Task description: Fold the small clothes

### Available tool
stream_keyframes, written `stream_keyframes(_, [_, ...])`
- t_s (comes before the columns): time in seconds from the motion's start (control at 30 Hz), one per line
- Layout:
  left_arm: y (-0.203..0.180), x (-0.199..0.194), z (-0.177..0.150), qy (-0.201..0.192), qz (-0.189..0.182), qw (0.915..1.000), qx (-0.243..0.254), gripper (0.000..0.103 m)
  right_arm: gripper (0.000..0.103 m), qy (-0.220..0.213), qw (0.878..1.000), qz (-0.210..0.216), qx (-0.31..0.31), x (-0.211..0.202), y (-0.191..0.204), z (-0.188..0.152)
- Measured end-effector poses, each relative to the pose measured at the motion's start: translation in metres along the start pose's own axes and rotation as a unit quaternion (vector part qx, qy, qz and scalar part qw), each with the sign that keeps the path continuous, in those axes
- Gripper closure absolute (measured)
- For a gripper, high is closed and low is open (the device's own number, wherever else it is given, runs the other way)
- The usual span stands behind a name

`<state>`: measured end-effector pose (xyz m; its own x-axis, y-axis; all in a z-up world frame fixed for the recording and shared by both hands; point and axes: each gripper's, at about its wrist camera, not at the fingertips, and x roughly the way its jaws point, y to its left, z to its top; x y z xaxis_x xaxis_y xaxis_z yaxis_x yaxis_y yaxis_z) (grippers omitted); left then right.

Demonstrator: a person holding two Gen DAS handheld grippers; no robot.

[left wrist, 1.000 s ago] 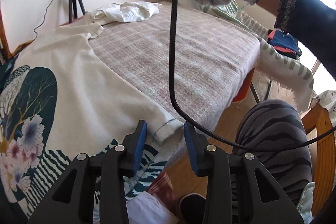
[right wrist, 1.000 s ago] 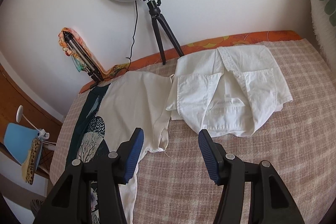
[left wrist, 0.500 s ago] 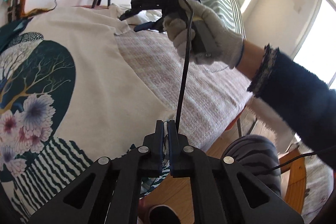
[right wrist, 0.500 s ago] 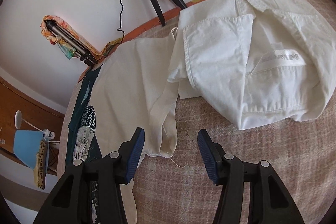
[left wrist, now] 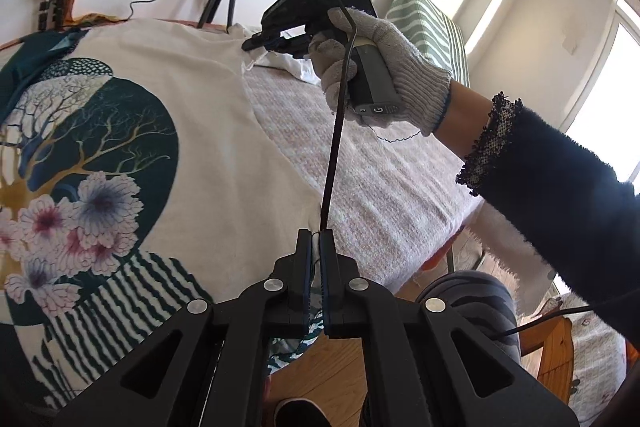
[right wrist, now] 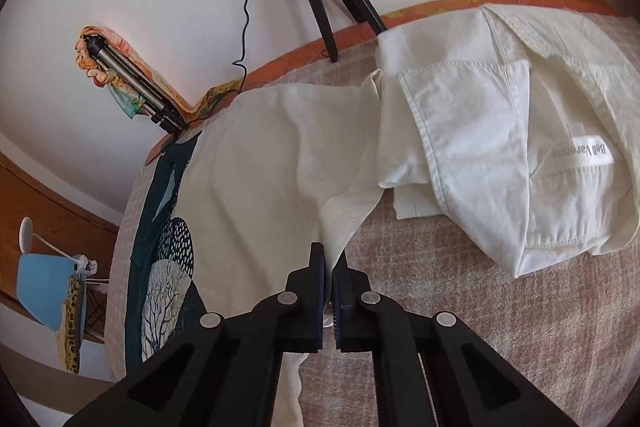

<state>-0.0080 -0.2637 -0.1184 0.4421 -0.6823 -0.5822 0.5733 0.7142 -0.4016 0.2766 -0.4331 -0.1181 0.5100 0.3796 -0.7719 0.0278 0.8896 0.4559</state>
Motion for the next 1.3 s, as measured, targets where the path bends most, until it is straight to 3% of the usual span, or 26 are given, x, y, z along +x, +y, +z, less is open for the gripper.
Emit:
stream_keyframes(0.33, [0.026, -0.038, -0.005, -0.035, 0.013, 0.9986, -0.038, 0.101, 0.103, -0.021, 0.995, -0.032, -0.088, -0.001, 0.095, 0.016])
stream_keyframes(0.73, [0.07, -0.076, -0.021, -0.054, 0.051, 0.9938, -0.083, 0.101, 0.103, 0.014, 0.981, -0.047, -0.186, 0.061, 0.2, 0.005])
stream_keyframes(1.1, [0.102, -0.081, -0.033, -0.034, 0.082, 0.99, -0.11, 0.101, 0.103, 0.058, 0.972, -0.057, -0.221, 0.127, 0.231, -0.011])
stream_keyframes(1.2, [0.105, -0.078, -0.034, -0.016, 0.089, 0.99, -0.109, 0.099, 0.092, 0.08, 0.973, -0.05, -0.209, 0.14, 0.226, -0.012])
stream_keyframes(1.23, [0.105, -0.078, -0.034, -0.008, 0.088, 0.9901, -0.109, 0.097, 0.07, 0.087, 0.974, -0.042, -0.203, 0.142, 0.223, -0.011])
stream_keyframes(1.3, [0.105, -0.08, -0.034, 0.002, 0.094, 0.9902, -0.103, 0.09, 0.06, 0.085, 0.976, -0.027, -0.199, 0.135, 0.221, -0.011])
